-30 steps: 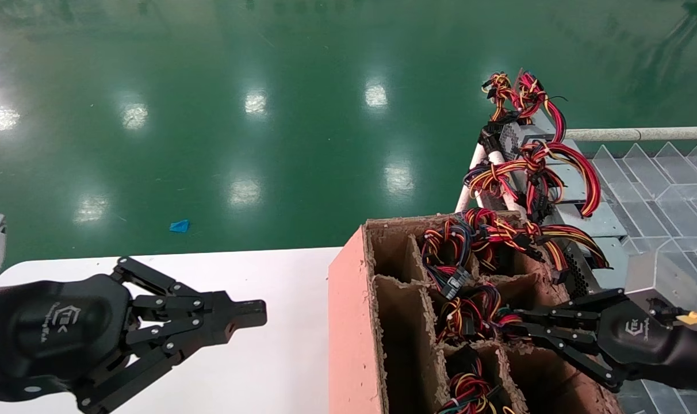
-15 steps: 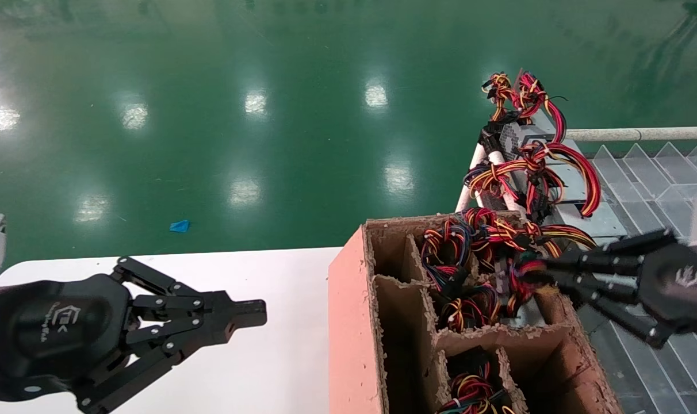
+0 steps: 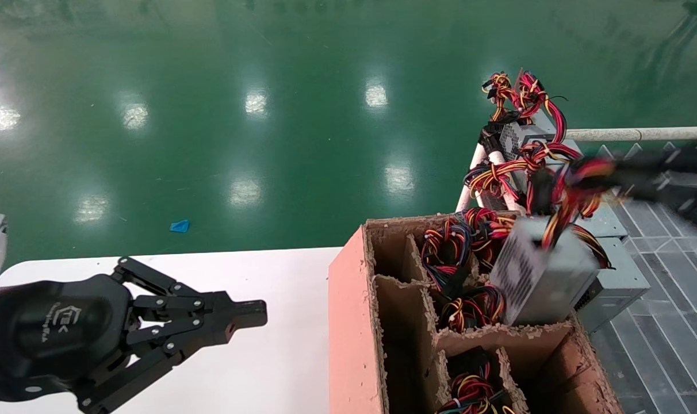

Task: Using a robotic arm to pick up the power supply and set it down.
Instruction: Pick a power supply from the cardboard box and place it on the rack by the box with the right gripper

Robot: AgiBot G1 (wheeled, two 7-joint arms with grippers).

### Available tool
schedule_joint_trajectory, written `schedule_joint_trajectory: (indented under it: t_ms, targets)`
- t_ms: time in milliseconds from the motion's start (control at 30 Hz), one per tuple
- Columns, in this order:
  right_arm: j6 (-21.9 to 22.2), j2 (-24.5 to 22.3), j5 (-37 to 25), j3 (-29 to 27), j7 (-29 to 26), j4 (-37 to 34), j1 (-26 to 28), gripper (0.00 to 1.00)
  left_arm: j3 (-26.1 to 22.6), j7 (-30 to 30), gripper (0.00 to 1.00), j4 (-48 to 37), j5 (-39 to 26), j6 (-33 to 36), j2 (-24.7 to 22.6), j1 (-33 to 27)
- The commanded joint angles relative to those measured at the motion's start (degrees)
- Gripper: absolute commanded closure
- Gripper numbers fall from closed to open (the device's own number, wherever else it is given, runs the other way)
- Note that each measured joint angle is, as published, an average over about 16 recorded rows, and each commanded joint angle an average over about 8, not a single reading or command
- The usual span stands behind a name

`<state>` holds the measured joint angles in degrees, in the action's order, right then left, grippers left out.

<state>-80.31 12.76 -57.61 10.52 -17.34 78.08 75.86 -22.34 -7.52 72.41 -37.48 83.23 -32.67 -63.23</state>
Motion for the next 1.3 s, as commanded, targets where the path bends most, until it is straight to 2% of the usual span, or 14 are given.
schedule_joint_trajectory:
  t_ms: [33, 433, 667, 1000, 1300]
  targets:
    - [-1.0, -0.8, 1.0, -1.0, 0.0, 0.1, 2.1, 1.00, 0.0, 0.0, 1.00, 0.0, 0.0, 0.0, 0.0, 0.0]
    - [-6.3, -2.5, 2.0, -2.0, -2.9, 0.2, 12.6, 1.00, 0.0, 0.0, 1.00, 0.0, 0.0, 0.0, 0.0, 0.0]
    - [-8.9, -5.1, 4.2, -0.4, -5.3, 0.2, 16.3, 1.00, 0.0, 0.0, 1.00, 0.0, 0.0, 0.0, 0.0, 0.0]
    - [-9.3, -10.3, 9.4, 5.4, -6.6, 0.2, 13.6, 1.00, 0.0, 0.0, 1.00, 0.0, 0.0, 0.0, 0.0, 0.0]
    - [-9.2, -10.8, 17.1, 10.6, -3.0, 0.0, 8.5, 1.00, 0.0, 0.0, 1.00, 0.0, 0.0, 0.0, 0.0, 0.0]
